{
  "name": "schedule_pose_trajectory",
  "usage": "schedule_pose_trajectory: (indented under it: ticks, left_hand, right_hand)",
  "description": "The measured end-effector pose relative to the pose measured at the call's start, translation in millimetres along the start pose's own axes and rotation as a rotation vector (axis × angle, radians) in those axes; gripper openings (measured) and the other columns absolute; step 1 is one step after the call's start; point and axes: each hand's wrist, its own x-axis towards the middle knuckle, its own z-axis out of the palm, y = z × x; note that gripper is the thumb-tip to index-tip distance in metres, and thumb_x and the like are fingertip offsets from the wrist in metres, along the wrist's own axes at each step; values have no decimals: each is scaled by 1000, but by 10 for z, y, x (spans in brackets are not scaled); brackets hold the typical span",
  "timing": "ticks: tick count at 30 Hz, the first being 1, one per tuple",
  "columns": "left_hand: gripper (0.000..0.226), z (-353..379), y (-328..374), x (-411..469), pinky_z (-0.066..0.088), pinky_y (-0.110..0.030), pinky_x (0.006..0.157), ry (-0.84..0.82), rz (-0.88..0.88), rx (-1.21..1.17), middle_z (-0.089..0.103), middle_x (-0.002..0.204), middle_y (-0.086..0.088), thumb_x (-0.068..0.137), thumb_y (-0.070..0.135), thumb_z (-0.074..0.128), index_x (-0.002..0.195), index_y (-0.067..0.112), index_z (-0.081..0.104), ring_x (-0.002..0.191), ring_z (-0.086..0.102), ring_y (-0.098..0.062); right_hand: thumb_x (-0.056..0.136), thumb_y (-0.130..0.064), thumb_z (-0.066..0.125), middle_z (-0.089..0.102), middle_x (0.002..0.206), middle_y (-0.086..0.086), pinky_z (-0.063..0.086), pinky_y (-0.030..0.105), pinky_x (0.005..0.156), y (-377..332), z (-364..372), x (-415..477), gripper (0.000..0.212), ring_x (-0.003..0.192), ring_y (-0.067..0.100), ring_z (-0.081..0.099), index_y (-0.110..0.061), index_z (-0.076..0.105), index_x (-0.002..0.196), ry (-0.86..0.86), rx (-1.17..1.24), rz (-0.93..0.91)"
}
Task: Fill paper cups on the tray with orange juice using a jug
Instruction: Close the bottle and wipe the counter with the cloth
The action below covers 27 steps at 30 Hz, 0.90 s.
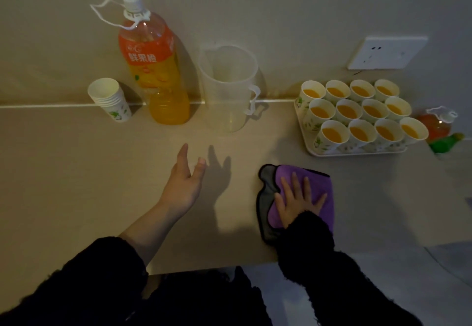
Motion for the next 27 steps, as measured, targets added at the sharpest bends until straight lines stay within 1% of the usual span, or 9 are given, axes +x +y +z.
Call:
schedule_pose_trajectory:
  ticks: [6,10,18,20,22,23,24,26,27]
  left_hand:
    - [64,-172,-64,-62,19,-40,117,-28,-2,-19,19,157,-8,97,46,35,152,28,7,144,19,-22]
    - [64,-340,-185,-92,20,-40,116,-36,-26,-33,21,156,-9,97,47,36,151,28,8,144,20,-22]
    - [60,-641,-285,-175,21,-35,113,-87,-88,-72,23,156,-7,99,45,32,152,27,11,143,23,-23]
    - [59,-712,-262,-187,20,-32,112,-108,-81,-99,20,157,-5,99,44,31,152,24,11,143,22,-21]
    - [59,-779,-228,-158,20,-32,112,-106,-83,-119,20,157,-5,100,43,31,151,22,12,143,23,-21]
    - [59,-810,-220,-140,21,-32,113,-99,-85,-127,21,156,-6,100,43,31,151,21,13,142,25,-22]
    - [59,-838,-205,-127,23,-33,113,-87,-94,-137,23,156,-7,99,44,31,151,21,15,141,28,-23]
    - [60,-888,-191,-110,26,-36,112,-74,-126,-155,27,154,-8,99,47,31,150,19,18,139,33,-25]
    - [60,-909,-188,-105,28,-37,111,-75,-138,-163,30,152,-7,99,48,30,149,17,22,137,35,-27]
  right_hand:
    - [101,-40,18,-10,159,-13,-3,71,105,-131,1,-60,50,146,18,-13,-40,8,150,4,194,327]
    - [102,-29,19,-14,158,-12,-7,66,108,-371,36,-74,51,145,20,-16,-35,7,151,-53,299,434]
    - [102,-25,27,-10,160,1,0,46,116,-1245,69,-140,55,147,28,-8,-20,5,152,-128,149,24]
    - [100,-29,26,-3,160,3,1,44,117,-1608,64,-241,55,147,27,0,-15,14,151,-177,176,-98]
    - [85,-35,28,36,149,10,30,43,110,-1924,-20,-382,61,136,29,38,-6,49,135,-94,277,-198]
    - [77,-36,31,56,133,9,46,38,97,-2039,-93,-473,61,120,26,57,-6,65,117,-182,377,-232]
    - [78,-31,32,62,123,5,48,25,89,-2111,-112,-511,55,111,20,62,-6,69,111,-157,480,-267]
    - [98,-16,28,56,126,3,34,14,92,-2274,-149,-518,42,117,15,53,-8,56,128,-102,717,-269]
    - [102,-14,33,54,129,6,33,16,92,-2324,-213,-541,36,119,18,51,-7,52,132,-222,845,-254]
